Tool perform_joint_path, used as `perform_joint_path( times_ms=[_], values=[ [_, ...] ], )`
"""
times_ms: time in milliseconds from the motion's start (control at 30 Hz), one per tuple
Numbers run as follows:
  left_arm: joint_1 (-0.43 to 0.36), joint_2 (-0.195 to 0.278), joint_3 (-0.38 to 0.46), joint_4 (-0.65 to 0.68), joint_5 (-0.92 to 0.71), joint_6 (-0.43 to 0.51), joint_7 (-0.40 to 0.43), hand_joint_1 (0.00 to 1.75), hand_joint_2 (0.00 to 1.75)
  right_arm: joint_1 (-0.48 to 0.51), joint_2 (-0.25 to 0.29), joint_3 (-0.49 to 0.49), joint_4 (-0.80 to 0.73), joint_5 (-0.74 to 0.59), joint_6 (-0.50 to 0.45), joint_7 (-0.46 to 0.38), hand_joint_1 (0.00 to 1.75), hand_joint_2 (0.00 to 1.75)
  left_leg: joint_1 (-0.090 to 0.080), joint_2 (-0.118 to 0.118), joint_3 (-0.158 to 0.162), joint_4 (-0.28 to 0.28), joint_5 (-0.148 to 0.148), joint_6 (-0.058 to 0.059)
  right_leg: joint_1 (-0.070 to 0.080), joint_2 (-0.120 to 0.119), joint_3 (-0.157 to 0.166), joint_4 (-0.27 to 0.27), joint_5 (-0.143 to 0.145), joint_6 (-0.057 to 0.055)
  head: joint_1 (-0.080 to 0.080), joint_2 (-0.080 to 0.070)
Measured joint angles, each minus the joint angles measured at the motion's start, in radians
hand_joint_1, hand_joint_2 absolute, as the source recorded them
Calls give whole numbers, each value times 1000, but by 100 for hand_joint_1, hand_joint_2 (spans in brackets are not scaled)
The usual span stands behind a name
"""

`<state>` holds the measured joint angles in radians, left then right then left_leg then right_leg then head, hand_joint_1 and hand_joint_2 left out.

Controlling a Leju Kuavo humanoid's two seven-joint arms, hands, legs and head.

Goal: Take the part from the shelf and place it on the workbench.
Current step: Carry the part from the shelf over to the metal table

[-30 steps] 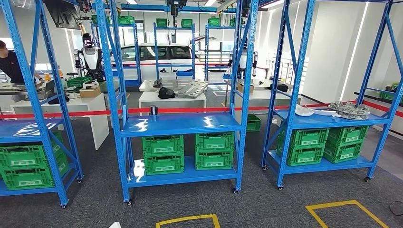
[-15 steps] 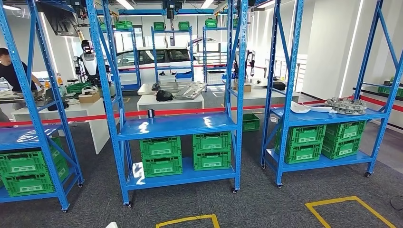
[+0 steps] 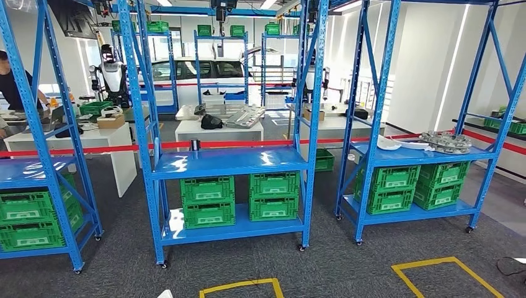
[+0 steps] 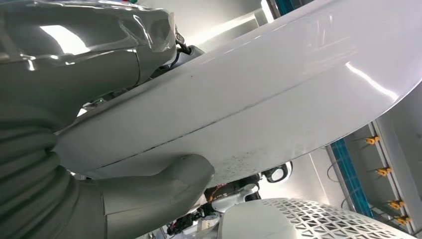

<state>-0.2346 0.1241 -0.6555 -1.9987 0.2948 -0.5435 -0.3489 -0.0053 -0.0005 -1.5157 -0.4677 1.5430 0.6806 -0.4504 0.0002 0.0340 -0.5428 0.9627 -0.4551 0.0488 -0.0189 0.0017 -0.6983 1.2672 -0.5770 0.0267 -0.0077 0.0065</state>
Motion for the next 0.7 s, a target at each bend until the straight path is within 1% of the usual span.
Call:
perform_joint_path(
  times_ms=[33,67,100,133,167,200,233,267,300,333,367,400,433,467,500,533,567,600,633,667,700],
  values=[
    [0,0,0,1,0,1,0,175,175,3,0,-1,0,1,6,0,0,0,0,6,0,1,-1,-1,-2,-1,4,-9,10,8,1,0],
    [-1,0,-1,1,0,2,-1,175,175,5,-1,-3,0,2,12,0,0,0,1,12,0,4,-2,-3,-4,-5,28,-55,33,17,2,0],
    [-3,0,-1,1,0,3,-2,175,175,6,-1,-4,-2,2,18,-1,0,0,1,19,-1,9,-5,-6,-6,-17,62,-123,61,26,3,0],
    [-5,0,-1,1,1,3,-3,175,175,3,-1,-5,-4,3,23,-2,0,0,-1,25,-5,20,-11,-12,-7,-33,95,-190,82,31,4,0],
    [-8,1,-2,1,2,4,-5,175,175,1,-1,-6,-8,3,28,-4,0,0,-4,32,-9,30,-17,-18,-7,-43,118,-236,97,29,4,0],
    [-10,1,-2,1,4,4,-6,175,175,-2,0,-7,-12,5,33,-6,0,0,-7,39,-13,39,-22,-23,-5,-49,129,-259,103,22,4,0],
    [-11,2,-4,1,7,5,-8,175,175,-3,1,-7,-15,7,36,-8,0,0,-9,46,-16,44,-25,-26,-3,-44,129,-265,103,13,2,0],
    [-12,2,-5,1,9,5,-9,175,175,-2,1,-7,-17,9,39,-10,0,0,-7,54,-16,45,-25,-29,-4,-33,127,-263,105,4,0,0],
    [-12,3,-6,1,11,5,-9,175,175,0,2,-8,-18,11,41,-12,0,0,-5,53,-18,49,-30,-33,-6,-25,126,-263,107,-1,0,0],
    [-12,3,-7,1,13,5,-10,175,175,1,2,-8,-20,12,42,-12,0,0,-1,41,-23,63,-42,-37,-8,-16,125,-263,109,-6,-1,0],
    [-12,4,-7,1,14,5,-10,175,175,1,3,-8,-21,13,43,-13,0,0,3,22,-37,98,-66,-42,-11,-7,125,-264,111,-11,-2,0],
    [-12,5,-7,1,15,5,-10,175,175,0,3,-8,-23,13,44,-13,0,0,6,0,-60,152,-98,-46,-11,2,125,-264,113,-15,-4,0],
    [-12,6,-8,1,15,5,-10,175,175,-1,3,-8,-25,13,44,-14,0,0,7,-17,-89,219,-131,-49,-10,12,123,-264,114,-18,-5,0],
    [-12,7,-8,1,15,6,-11,175,175,-1,4,-8,-25,13,44,-15,0,0,8,-25,-117,281,-155,-50,-9,23,122,-263,115,-20,-6,0],
    [-12,8,-9,1,14,8,-11,175,175,-1,4,-8,-26,14,44,-16,0,0,8,-29,-135,319,-163,-49,-7,34,121,-263,116,-21,-7,0],
    [-12,10,-10,1,13,11,-12,175,175,-1,4,-9,-26,16,44,-18,0,0,7,-31,-138,322,-153,-46,-4,45,122,-263,116,-22,-8,0],
    [-12,11,-10,1,12,14,-12,175,175,-1,5,-9,-26,17,44,-20,0,0,6,-37,-121,285,-126,-40,-2,57,123,-263,117,-22,-8,0],
    [-12,12,-10,1,12,17,-13,175,175,-1,5,-10,-26,18,43,-21,0,0,4,-50,-89,221,-90,-30,0,69,125,-264,117,-23,-9,0],
    [-12,13,-9,1,12,19,-14,175,175,-2,9,-11,-25,19,43,-22,0,0,3,-75,-56,154,-62,-16,0,80,125,-264,119,-22,-8,0],
    [-12,14,-8,1,12,21,-15,175,175,-3,10,-12,-25,19,42,-23,0,0,0,-97,-29,98,-41,-4,-1,90,124,-264,121,-20,-8,0],
    [-12,15,-7,1,11,22,-17,175,175,-4,12,-12,-24,19,41,-24,0,0,-4,-114,-14,66,-34,5,-5,100,120,-265,124,-16,-8,0]
  ],
)
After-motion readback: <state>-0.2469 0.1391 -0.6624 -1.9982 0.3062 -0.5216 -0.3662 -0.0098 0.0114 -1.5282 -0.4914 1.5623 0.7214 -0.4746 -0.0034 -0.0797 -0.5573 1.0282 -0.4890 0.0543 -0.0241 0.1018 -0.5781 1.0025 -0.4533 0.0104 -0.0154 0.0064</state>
